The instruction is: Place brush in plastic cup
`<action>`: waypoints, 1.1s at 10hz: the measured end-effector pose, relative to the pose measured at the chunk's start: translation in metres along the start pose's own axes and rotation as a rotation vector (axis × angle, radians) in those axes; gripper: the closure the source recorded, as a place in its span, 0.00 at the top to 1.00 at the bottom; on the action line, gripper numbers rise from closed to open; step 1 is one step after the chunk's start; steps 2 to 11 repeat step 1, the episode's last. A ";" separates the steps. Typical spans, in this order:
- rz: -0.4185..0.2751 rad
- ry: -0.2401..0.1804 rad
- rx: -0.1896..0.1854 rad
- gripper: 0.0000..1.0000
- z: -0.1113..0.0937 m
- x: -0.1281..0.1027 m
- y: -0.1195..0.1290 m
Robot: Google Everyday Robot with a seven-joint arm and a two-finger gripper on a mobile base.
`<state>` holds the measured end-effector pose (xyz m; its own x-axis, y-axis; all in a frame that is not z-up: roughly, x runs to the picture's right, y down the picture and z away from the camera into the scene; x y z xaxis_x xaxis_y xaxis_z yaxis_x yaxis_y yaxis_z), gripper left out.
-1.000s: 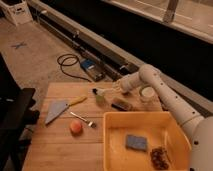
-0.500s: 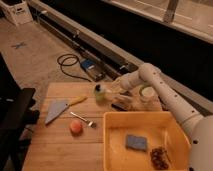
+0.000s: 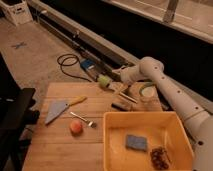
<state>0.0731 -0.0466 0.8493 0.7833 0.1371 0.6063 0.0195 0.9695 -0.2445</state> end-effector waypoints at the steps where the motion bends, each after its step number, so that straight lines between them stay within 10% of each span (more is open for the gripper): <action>1: -0.003 0.008 0.008 0.80 -0.004 -0.001 -0.002; 11: -0.003 0.008 0.008 0.80 -0.004 -0.001 -0.002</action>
